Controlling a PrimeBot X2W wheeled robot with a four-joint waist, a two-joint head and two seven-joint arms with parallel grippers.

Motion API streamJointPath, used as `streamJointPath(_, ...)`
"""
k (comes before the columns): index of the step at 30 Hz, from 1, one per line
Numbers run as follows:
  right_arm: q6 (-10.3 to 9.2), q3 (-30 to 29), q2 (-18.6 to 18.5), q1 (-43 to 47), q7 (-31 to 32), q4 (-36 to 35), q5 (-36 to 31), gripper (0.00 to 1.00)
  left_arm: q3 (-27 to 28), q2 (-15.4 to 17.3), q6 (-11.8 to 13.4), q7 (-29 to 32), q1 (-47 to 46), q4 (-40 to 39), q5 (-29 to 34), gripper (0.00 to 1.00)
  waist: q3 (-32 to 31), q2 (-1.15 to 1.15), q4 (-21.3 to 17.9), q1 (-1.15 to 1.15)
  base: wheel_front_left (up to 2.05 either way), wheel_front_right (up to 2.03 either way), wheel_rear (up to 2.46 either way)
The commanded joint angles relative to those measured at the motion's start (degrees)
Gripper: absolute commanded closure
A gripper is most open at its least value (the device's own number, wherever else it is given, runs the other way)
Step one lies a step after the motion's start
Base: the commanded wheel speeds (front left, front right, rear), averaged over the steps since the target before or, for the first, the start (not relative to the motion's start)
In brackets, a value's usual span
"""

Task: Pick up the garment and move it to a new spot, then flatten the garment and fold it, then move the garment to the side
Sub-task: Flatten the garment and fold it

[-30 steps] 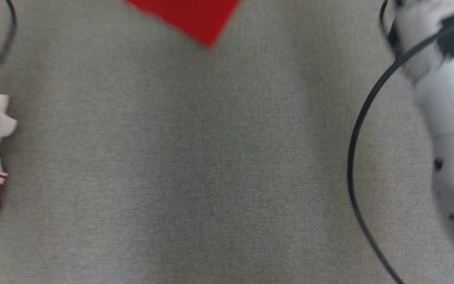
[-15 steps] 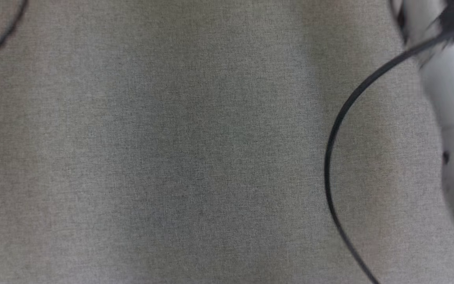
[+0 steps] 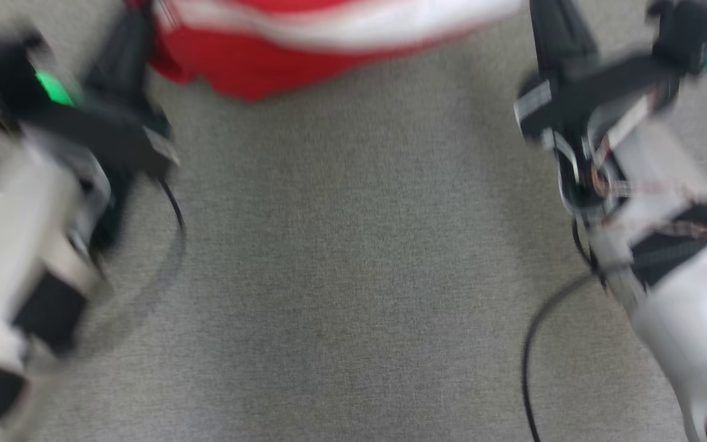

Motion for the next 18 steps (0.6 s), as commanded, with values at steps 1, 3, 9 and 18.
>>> streamJointPath(1, 0.05, 0.5, -1.8, 3.9, 0.2, -1.8, 1.1, 1.00, 1.2, -0.2, 1.4, -0.3, 5.0, -3.1, -0.8, 1.00, -3.4, 0.00, 0.8, 0.01, 0.00, 0.00, 0.00)
streamJointPath(3, 0.05, 0.6, -3.3, 8.8, 0.6, -4.0, 2.8, 1.00, 2.2, -0.7, 3.0, -0.3, 10.7, -7.3, -1.2, 1.00, -4.6, 0.00, 1.2, 0.01, 0.00, 0.00, 0.00)
streamJointPath(9, 0.04, -1.2, -5.8, 22.6, 0.5, -9.2, 5.4, 1.00, 6.2, -2.6, 7.3, -0.3, 26.3, -16.8, -0.3, 1.00, -8.0, 0.00, 1.7, 0.01, 0.00, 0.00, 0.00)
streamJointPath(18, 0.03, -6.3, -6.2, 39.9, 2.3, -13.4, 5.6, 1.00, 8.7, -6.7, 8.4, -0.3, 43.8, -19.9, 2.0, 1.00, -12.3, 0.00, 1.4, 0.01, 0.00, 0.00, 0.00)
